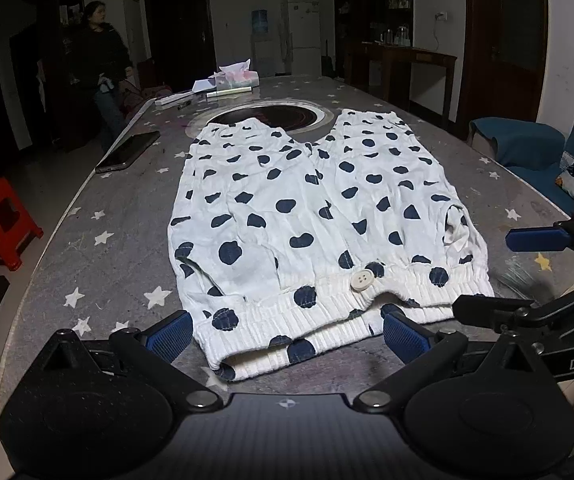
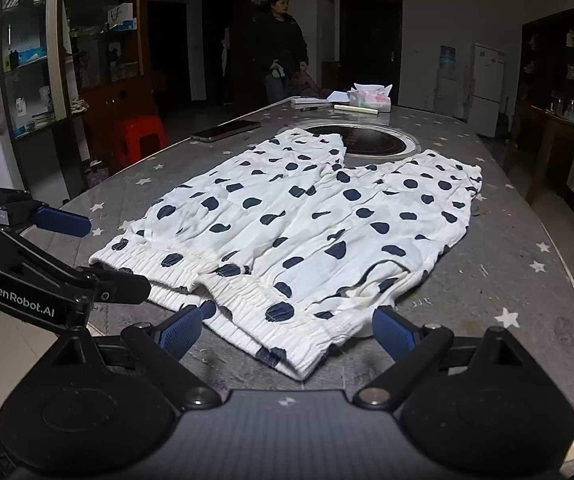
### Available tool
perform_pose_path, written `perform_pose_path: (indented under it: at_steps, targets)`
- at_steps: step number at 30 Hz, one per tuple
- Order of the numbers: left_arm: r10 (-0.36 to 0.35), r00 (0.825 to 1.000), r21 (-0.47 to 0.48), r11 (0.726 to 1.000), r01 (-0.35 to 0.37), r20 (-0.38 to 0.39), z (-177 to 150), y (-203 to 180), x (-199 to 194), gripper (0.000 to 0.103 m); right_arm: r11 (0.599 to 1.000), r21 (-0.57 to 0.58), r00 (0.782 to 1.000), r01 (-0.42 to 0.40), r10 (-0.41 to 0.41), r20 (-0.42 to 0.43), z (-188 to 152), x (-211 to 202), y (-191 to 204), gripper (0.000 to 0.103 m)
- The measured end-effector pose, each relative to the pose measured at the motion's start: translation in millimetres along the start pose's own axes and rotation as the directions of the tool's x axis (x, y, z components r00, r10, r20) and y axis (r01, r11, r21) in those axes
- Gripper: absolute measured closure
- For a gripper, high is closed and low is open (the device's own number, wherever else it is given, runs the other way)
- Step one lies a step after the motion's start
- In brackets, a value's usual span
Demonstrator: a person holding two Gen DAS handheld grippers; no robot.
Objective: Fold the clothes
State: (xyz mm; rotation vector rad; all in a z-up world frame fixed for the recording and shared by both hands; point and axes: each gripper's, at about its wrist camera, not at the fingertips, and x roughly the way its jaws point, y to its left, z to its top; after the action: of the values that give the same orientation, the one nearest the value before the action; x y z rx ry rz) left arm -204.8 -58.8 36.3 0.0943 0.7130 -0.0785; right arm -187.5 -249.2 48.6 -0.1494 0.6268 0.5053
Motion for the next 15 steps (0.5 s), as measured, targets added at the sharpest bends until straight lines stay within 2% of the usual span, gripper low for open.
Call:
perform_pose_path:
  at_steps: [15]
  targets:
    - [0.000, 1.000, 0.024, 1.000, 0.001, -0.015, 3.4, -10.2, 8.6, 0.000, 0.999, 0.038, 1.000, 0.010, -0.010, -0.003, -4.5, 2.0, -12.5, 0.009]
